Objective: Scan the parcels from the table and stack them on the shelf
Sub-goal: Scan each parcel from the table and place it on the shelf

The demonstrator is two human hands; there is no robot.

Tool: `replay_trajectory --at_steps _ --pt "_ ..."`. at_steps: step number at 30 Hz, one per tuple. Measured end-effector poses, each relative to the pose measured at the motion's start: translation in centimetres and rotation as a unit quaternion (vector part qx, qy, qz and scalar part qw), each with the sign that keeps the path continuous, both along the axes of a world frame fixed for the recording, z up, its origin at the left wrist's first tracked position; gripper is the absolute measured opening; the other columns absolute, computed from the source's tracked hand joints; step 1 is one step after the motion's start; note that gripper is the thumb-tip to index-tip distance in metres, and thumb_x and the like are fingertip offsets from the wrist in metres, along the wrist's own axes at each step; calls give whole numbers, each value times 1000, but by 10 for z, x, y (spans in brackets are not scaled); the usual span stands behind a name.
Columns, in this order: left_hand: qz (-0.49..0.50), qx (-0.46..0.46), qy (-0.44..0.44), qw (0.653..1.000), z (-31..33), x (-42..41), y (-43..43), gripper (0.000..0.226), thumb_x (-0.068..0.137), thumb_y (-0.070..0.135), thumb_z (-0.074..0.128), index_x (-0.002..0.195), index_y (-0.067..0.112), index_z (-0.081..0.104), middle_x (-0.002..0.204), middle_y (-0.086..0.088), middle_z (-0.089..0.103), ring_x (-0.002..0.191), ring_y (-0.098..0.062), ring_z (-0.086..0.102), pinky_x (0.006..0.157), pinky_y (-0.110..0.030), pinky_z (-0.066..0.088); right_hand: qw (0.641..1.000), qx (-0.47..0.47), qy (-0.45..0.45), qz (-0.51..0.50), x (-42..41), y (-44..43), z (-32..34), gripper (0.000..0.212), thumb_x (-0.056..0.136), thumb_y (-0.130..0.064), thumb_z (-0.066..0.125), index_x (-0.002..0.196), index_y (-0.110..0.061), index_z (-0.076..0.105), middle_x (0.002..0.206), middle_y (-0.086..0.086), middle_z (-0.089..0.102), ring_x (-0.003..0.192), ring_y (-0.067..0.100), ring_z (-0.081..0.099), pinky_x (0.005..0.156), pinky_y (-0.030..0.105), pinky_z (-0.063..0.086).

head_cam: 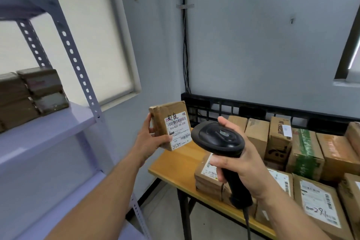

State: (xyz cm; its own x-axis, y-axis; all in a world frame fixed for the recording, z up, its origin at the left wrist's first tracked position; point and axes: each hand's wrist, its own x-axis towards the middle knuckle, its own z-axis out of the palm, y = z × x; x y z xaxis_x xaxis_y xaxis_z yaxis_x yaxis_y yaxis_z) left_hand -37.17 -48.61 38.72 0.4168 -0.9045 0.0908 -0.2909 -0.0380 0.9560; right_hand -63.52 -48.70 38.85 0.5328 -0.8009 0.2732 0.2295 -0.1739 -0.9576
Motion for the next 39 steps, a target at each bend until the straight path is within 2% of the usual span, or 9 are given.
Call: replay_trajectory --at_steps 5,11,14,17,22,26,30,36,39 --pt "44 -30 -26 998 23 48 36 99 77 9 79 152 34 19 118 -4 54 91 -4 57 87 -38 52 999 -7 -10 53 57 13 11 96 58 -15 88 134 -54 44 85 23 69 52 35 54 50 42 46" --pt "116 -72 -25 990 55 110 94 98 78 8 79 152 34 19 116 -5 57 99 -15 61 92 -43 53 994 -26 -13 104 125 30 28 100 56 -10 86 137 -51 42 88 18 70 51 33 57 47 38 49" --pt "165 -104 -36 980 74 142 128 95 79 8 78 152 32 22 104 6 57 91 -6 60 87 -38 54 990 -42 -10 132 161 38 40 98 60 -5 88 136 -50 45 91 13 71 52 34 58 49 40 50" --pt "204 -128 -46 969 89 173 157 93 79 7 77 150 34 24 105 9 57 91 -3 58 81 -33 53 987 -69 -2 146 196 48 51 94 62 -4 80 137 -47 43 88 9 72 54 36 57 51 43 49" --pt "273 -163 -36 948 107 234 197 71 80 11 77 136 35 40 111 3 65 99 -11 64 83 -37 56 982 -99 9 162 253 60 63 90 73 11 75 135 -46 45 84 9 72 51 35 56 51 43 49" --pt "321 -179 -6 930 119 283 221 66 84 12 72 140 29 42 106 -1 69 85 -11 68 61 -26 57 980 -99 10 171 296 68 68 92 64 -2 81 138 -44 46 96 11 69 51 35 57 49 39 52" --pt "336 -181 16 924 129 332 232 62 85 18 72 138 28 42 119 -2 66 88 -17 69 60 -29 58 980 -101 14 169 333 77 69 94 65 0 84 139 -41 45 96 8 72 50 35 56 48 38 52" --pt "327 -151 28 932 132 389 219 60 80 32 74 133 31 46 119 -3 67 95 -21 69 64 -32 57 985 -88 9 148 376 82 62 88 74 12 75 137 -43 46 92 4 73 48 30 56 48 39 52" --pt "332 -139 27 933 135 405 207 49 83 32 70 127 31 47 110 -3 67 89 -19 67 63 -34 58 987 -84 0 136 392 81 63 87 73 11 75 134 -44 47 105 7 70 48 27 57 47 34 51"
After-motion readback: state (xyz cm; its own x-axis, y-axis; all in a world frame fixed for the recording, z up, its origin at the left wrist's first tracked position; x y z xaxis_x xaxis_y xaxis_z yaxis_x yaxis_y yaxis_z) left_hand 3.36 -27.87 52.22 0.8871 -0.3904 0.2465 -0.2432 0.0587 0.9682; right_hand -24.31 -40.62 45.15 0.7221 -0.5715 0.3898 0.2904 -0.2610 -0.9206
